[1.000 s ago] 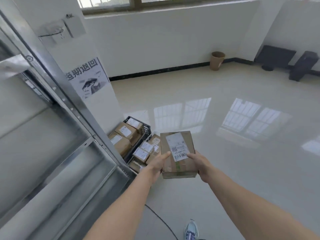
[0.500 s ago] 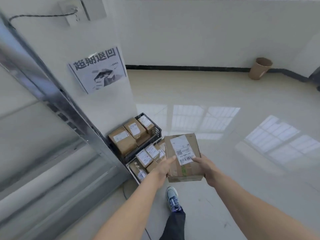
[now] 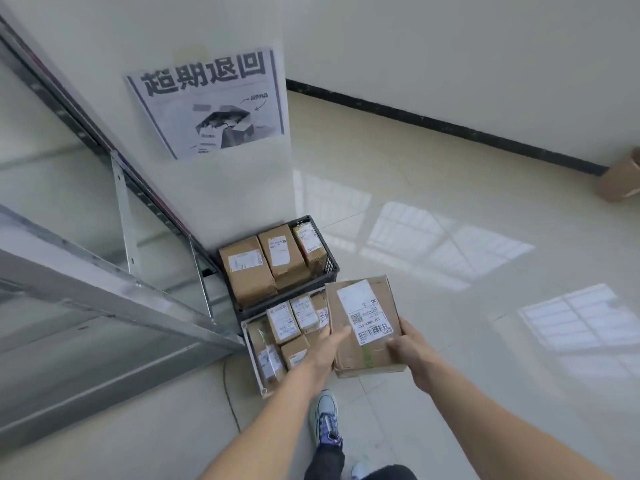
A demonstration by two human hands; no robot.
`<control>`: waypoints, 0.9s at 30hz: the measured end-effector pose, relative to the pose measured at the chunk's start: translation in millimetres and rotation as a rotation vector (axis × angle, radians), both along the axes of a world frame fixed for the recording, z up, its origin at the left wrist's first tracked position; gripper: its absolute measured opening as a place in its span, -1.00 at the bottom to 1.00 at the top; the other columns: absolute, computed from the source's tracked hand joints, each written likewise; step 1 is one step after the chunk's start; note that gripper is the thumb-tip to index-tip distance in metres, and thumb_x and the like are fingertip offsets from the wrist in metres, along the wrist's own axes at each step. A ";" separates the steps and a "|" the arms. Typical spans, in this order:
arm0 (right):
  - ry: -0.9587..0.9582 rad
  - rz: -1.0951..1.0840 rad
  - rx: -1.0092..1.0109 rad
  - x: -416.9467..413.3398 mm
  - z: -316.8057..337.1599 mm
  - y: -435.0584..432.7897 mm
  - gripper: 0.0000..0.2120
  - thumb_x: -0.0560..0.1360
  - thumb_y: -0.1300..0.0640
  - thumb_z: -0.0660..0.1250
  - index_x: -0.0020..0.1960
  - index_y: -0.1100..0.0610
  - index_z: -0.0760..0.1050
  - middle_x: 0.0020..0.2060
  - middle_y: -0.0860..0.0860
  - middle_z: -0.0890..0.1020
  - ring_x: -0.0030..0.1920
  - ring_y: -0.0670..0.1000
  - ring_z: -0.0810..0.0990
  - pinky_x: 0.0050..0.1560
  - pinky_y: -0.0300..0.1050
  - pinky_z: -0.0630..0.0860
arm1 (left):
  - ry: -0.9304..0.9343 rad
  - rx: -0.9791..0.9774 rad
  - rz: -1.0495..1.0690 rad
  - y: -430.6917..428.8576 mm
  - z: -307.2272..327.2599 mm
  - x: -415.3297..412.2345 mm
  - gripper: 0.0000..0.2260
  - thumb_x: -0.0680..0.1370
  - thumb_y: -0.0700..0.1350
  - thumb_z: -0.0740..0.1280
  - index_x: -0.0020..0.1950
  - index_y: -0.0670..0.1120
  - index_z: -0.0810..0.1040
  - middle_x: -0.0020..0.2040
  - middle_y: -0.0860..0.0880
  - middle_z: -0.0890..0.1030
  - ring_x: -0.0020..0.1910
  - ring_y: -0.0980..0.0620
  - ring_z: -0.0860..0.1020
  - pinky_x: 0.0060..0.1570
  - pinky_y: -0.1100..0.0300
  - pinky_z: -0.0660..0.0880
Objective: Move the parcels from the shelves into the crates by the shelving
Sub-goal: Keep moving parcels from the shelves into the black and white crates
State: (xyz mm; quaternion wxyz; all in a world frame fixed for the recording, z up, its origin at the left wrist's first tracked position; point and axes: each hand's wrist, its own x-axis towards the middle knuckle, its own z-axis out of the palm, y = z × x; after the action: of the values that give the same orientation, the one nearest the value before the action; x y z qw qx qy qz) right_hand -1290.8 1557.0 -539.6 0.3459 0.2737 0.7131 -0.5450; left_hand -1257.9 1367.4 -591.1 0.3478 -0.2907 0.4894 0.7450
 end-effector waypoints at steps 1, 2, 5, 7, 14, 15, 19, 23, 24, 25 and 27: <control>-0.006 0.009 0.011 -6.9 -3.6 -0.4 -0.48 0.53 0.46 0.12 0.35 0.04 0.46 0.14 -0.02 0.68 0.14 0.01 0.63 -0.07 -0.17 0.52 | -0.017 -0.005 0.004 0.8 -3.0 -5.3 0.27 0.13 0.45 0.56 0.68 0.12 0.00 0.63 0.00 0.26 0.57 -0.06 0.28 0.58 -0.18 0.13; -0.007 0.026 0.014 -15.9 -10.5 0.6 -0.48 0.53 0.47 0.11 0.36 0.05 0.46 0.13 -0.02 0.68 0.12 0.00 0.63 -0.08 -0.17 0.52 | -0.030 -0.001 0.018 1.8 -10.1 -12.4 0.26 0.11 0.47 0.56 0.67 0.16 0.03 0.63 0.01 0.27 0.57 -0.06 0.29 0.57 -0.20 0.14; -0.025 0.056 0.018 -42.0 -30.8 1.4 -0.47 0.55 0.48 0.11 0.37 0.03 0.44 0.10 -0.08 0.68 0.08 -0.03 0.62 -0.07 -0.16 0.52 | -0.040 -0.020 0.045 5.1 -32.7 -31.4 0.16 0.13 0.50 0.55 0.62 0.24 0.13 0.62 0.02 0.30 0.55 -0.08 0.32 0.54 -0.25 0.17; -0.049 0.099 0.010 -57.0 -45.8 1.6 -0.48 0.57 0.48 0.11 0.37 0.01 0.42 0.07 -0.10 0.67 0.05 -0.06 0.63 -0.11 -0.16 0.52 | -0.066 -0.038 0.076 9.2 -52.5 -39.1 0.15 0.16 0.49 0.54 0.63 0.24 0.11 0.62 0.03 0.28 0.56 -0.08 0.31 0.55 -0.25 0.16; -0.121 0.240 0.007 -114.9 -142.0 12.8 -0.47 0.60 0.45 0.14 0.44 0.00 0.40 0.16 -0.07 0.66 0.11 -0.07 0.63 -0.10 -0.24 0.50 | -0.178 -0.087 0.201 28.1 -112.2 -74.8 -0.03 0.48 0.30 0.44 0.68 0.14 -0.10 0.68 0.00 0.06 0.63 -0.14 0.12 0.58 -0.24 0.03; -0.130 0.250 0.015 -121.5 -157.1 15.4 -0.47 0.60 0.46 0.13 0.44 0.00 0.41 0.16 -0.06 0.66 0.12 -0.06 0.63 -0.09 -0.24 0.51 | -0.203 -0.089 0.218 33.1 -126.3 -78.0 -0.06 0.53 0.27 0.41 0.69 0.10 -0.13 0.69 -0.02 0.01 0.64 -0.15 0.09 0.57 -0.25 0.03; -0.142 0.307 -0.003 -147.9 -226.9 20.5 -0.44 0.61 0.45 0.11 0.47 -0.05 0.36 0.25 -0.03 0.63 0.19 -0.04 0.61 -0.04 -0.25 0.53 | -0.244 -0.106 0.301 44.5 -182.9 -101.5 -0.13 0.58 0.21 0.37 0.69 0.09 -0.13 0.69 -0.04 -0.04 0.64 -0.17 0.07 0.56 -0.32 0.04; -0.141 0.349 0.015 -161.8 -300.9 24.2 -0.39 0.58 0.46 0.12 0.51 -0.02 0.34 0.29 0.00 0.62 0.22 0.01 0.61 0.03 -0.20 0.56 | -0.296 -0.138 0.361 55.1 -245.9 -115.5 -0.15 0.60 0.15 0.37 0.69 0.09 -0.13 0.69 -0.06 0.00 0.63 -0.17 0.12 0.53 -0.35 0.09; -0.145 0.349 0.023 -163.4 -315.8 24.5 -0.39 0.57 0.47 0.12 0.50 -0.03 0.35 0.28 -0.01 0.62 0.22 0.01 0.61 0.02 -0.21 0.56 | -0.311 -0.139 0.361 57.3 -260.4 -116.9 -0.15 0.60 0.15 0.37 0.69 0.10 -0.13 0.69 -0.05 0.02 0.62 -0.18 0.14 0.52 -0.36 0.11; -0.141 0.346 0.028 -166.0 -330.2 23.7 -0.38 0.56 0.47 0.12 0.48 -0.05 0.36 0.26 -0.03 0.63 0.21 0.01 0.62 0.03 -0.19 0.58 | -0.307 -0.144 0.370 58.4 -276.4 -119.7 -0.16 0.60 0.15 0.38 0.69 0.11 -0.11 0.69 -0.04 0.04 0.61 -0.17 0.16 0.51 -0.36 0.14; -0.129 0.360 0.018 -170.3 -361.3 23.2 -0.38 0.55 0.47 0.11 0.41 -0.12 0.39 0.22 -0.07 0.65 0.19 0.01 0.64 0.13 -0.06 0.62 | -0.312 -0.160 0.393 59.5 -309.5 -126.3 -0.17 0.59 0.16 0.38 0.69 0.13 -0.08 0.68 0.00 0.06 0.61 -0.14 0.17 0.48 -0.35 0.19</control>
State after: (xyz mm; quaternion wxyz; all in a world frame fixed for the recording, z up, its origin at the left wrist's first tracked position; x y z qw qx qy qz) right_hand -1461.2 1580.2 -900.9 0.4804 0.1792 0.7317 -0.4491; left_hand -1384.3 1426.9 -900.6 0.2436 -0.5182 0.4214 0.7033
